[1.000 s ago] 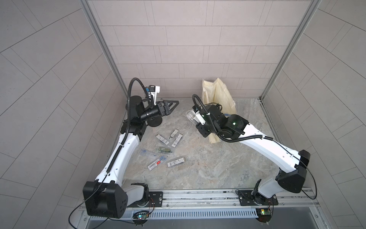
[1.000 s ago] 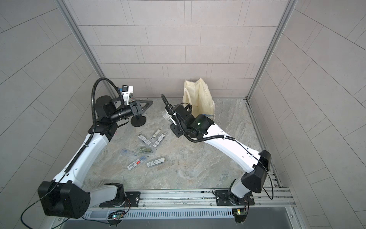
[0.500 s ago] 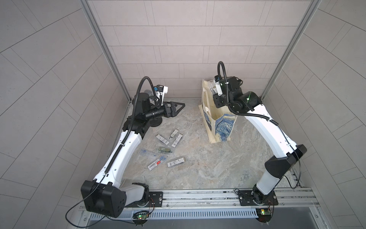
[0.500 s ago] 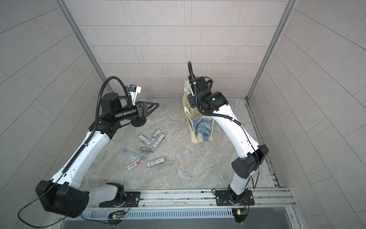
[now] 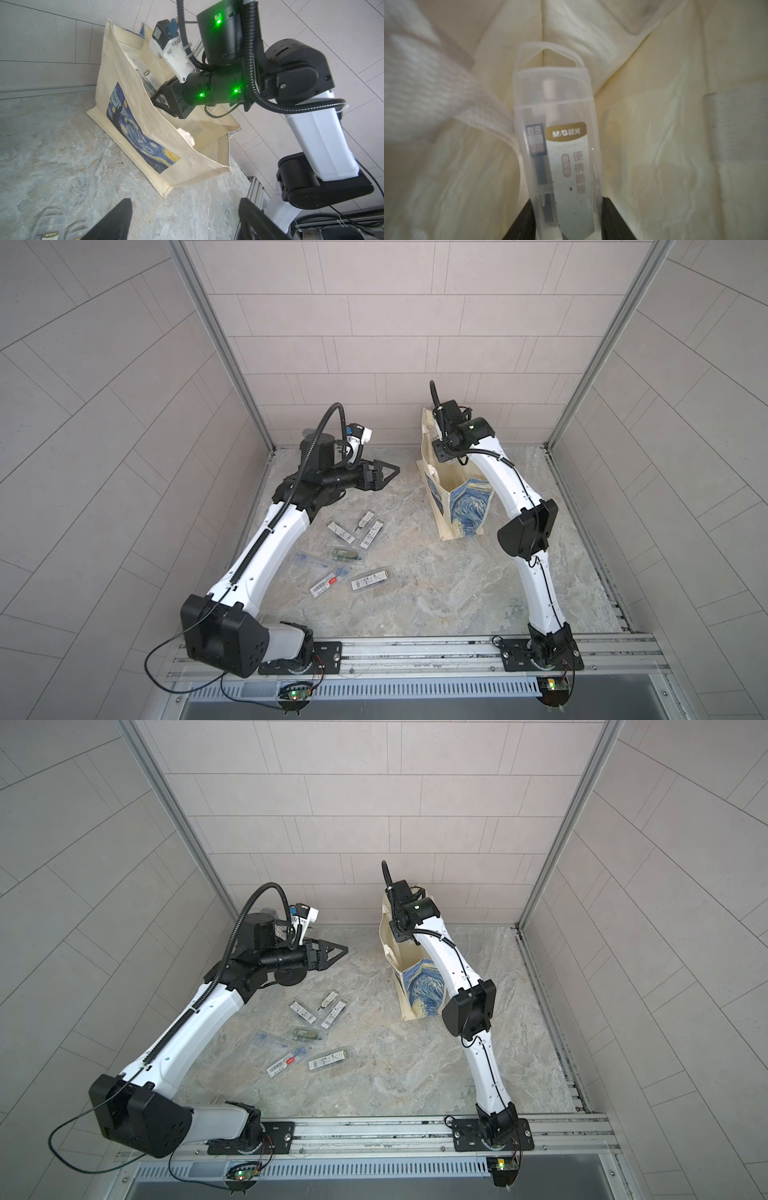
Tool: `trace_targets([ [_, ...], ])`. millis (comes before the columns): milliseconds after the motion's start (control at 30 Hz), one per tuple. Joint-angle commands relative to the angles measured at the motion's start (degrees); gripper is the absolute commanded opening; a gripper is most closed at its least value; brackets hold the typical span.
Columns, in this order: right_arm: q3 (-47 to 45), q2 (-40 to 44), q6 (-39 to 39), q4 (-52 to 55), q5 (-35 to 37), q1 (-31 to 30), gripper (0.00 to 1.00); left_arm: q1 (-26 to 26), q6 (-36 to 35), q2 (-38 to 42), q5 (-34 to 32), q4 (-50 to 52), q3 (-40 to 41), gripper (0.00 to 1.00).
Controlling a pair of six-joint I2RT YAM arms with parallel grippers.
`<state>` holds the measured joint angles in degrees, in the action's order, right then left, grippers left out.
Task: Put the compass set into the canvas bag
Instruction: Place the compass set in the canvas bag.
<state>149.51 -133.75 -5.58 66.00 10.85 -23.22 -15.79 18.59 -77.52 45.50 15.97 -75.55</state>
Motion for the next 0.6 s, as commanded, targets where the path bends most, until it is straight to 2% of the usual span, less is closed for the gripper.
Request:
trace_targets([
  [0,2.4,-0.6,-0.4,6.6,1.3,0.4,0.00,0.0,-2.2,-0.9,-0.9,0.9,-1.8,0.86],
  [267,-5.2,-0.7,-2.1,5.9,0.9,1.6,0.00,0.0,-3.3,-1.8,-1.1,1.5,-1.4,0.85],
  [567,-8.2,-2.6,-3.1,5.1,-0.1,3.6,0.00,-0.1,-4.1,-1.7,-1.2,1.8,-0.9,0.85],
])
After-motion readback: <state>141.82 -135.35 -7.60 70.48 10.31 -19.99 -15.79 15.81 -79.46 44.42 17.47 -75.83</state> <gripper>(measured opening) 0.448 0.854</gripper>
